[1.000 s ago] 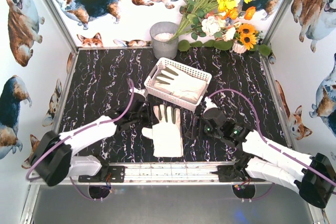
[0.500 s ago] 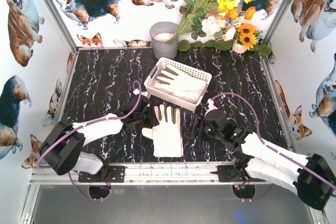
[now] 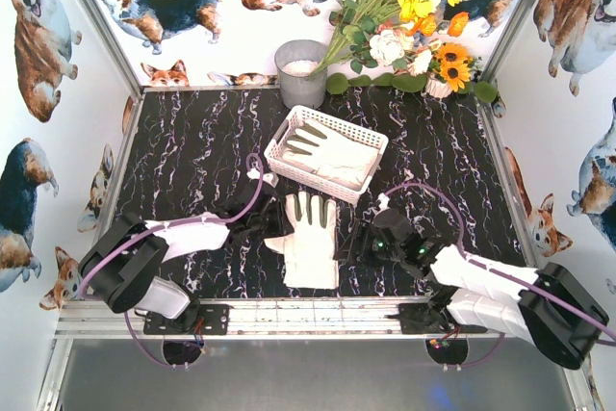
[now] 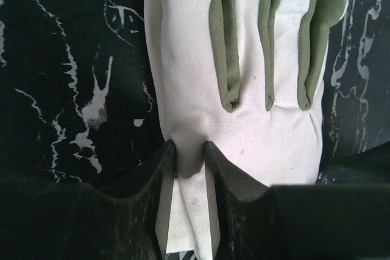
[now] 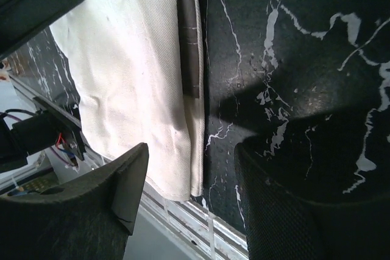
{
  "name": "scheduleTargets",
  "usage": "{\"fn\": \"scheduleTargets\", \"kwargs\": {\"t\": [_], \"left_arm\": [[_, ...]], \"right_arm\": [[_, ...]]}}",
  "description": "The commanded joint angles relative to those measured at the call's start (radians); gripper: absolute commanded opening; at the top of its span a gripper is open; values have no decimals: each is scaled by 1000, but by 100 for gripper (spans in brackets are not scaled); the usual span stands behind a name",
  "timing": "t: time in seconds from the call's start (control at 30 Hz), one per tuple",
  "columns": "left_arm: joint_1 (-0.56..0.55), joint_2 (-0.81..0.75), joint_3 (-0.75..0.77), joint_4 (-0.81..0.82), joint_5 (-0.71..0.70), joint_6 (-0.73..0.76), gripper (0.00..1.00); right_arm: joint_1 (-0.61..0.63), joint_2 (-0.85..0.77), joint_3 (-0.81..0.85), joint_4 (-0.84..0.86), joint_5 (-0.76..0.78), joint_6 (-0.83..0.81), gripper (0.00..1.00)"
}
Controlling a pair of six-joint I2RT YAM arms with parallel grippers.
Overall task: Put the gloves into the storage basket
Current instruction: Pick up the glove from the center of the board.
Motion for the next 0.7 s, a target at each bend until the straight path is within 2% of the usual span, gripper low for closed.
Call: {"fn": "scheduleTargets", "kwargs": {"t": [0.0,0.17,0.53,0.67], "left_arm": [[-21,34,-50,20,9,-23,20],[-33,30,-74,29,-1,-43,20],[-55,23,-84,36,-13,-77,18],[-63,14,-92,38,-23,-91,18]], "right_arm": [[-3,54,-16,161,-80,46,60],[-2,154,-55,247,-121,88,56],[-1,181,-73,275,-117,119,51],[-1,214,-72,309,-125,131,46]]}}
